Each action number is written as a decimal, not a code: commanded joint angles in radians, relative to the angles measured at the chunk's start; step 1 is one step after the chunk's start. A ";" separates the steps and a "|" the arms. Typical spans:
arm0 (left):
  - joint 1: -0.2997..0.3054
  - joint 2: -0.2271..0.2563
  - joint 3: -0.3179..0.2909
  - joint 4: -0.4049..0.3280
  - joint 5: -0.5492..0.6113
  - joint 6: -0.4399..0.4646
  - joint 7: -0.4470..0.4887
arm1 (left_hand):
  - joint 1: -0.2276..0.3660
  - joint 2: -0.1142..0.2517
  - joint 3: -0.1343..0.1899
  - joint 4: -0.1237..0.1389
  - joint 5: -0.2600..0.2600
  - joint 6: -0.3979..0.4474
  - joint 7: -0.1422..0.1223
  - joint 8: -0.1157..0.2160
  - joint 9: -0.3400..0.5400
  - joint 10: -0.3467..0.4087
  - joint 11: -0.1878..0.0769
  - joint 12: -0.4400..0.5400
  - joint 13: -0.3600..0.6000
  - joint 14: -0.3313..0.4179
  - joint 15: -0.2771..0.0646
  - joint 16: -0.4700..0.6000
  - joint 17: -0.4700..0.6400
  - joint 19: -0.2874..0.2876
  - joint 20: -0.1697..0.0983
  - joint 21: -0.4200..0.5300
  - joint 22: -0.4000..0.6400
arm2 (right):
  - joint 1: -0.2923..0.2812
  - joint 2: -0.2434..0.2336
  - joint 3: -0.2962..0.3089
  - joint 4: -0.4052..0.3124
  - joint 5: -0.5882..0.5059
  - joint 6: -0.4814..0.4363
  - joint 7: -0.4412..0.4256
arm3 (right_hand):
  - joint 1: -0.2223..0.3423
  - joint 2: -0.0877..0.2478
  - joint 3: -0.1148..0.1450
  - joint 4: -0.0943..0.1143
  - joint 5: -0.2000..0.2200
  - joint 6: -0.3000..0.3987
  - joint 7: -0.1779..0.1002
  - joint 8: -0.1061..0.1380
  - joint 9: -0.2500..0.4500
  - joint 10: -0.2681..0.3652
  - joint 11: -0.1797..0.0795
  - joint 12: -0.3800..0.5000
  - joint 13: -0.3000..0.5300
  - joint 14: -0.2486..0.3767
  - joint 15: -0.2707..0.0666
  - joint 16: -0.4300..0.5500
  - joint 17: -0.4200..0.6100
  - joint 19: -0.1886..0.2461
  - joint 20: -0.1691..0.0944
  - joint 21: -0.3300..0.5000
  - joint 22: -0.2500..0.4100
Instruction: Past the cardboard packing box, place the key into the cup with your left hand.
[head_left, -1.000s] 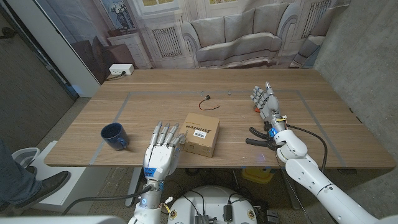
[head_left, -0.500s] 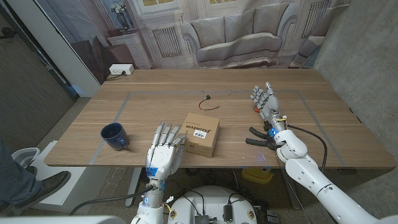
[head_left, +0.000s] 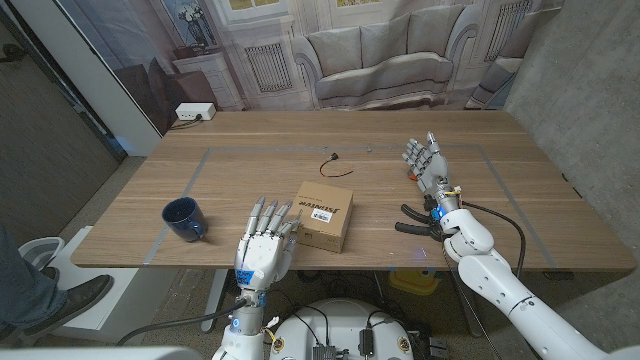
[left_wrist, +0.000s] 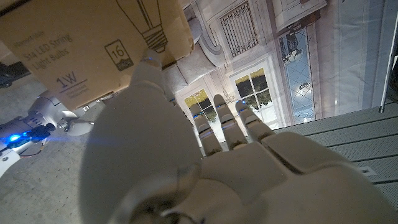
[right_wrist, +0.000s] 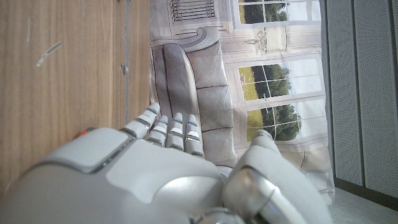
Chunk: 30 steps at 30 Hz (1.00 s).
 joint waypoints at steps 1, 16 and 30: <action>0.001 0.019 0.014 -0.010 -0.030 0.029 0.001 | 0.006 -0.001 0.000 0.007 -0.003 0.010 -0.003 0.003 0.003 0.011 0.002 -0.004 0.002 0.010 -0.155 0.005 0.002 0.009 0.000 0.003 0.002 | -0.001 0.007 0.001 0.013 0.009 0.007 0.008 | -0.007 0.000 -0.004 0.002 0.009 0.008 -0.001 0.005 0.002 0.006 0.000 0.007 0.001 0.008 0.003 0.005 0.005 0.014 -0.012 0.000 0.005; -0.011 0.009 0.012 -0.006 -0.038 -0.003 0.001 | 0.015 0.009 0.007 0.007 -0.006 0.037 0.003 0.008 0.001 0.027 0.002 -0.005 0.002 0.026 -0.153 0.008 0.003 0.011 0.006 0.003 0.002 | 0.005 0.011 -0.001 0.022 0.015 0.002 0.017 | -0.010 0.001 -0.006 0.002 0.010 0.007 -0.001 0.005 0.003 0.007 0.003 0.007 0.001 0.009 0.003 0.004 0.005 0.014 -0.011 0.000 0.005; 0.014 -0.024 -0.024 -0.007 -0.007 -0.006 0.001 | 0.013 0.008 0.005 0.010 -0.012 0.078 0.019 0.018 -0.001 0.027 0.002 -0.012 0.002 0.027 -0.150 0.003 0.004 0.012 0.006 0.003 0.002 | 0.003 0.015 0.003 0.023 0.019 0.010 0.019 | -0.011 0.001 -0.008 0.002 0.010 0.007 -0.001 0.005 0.003 0.006 0.000 0.006 0.002 0.010 0.002 0.004 0.005 0.014 -0.010 0.000 0.005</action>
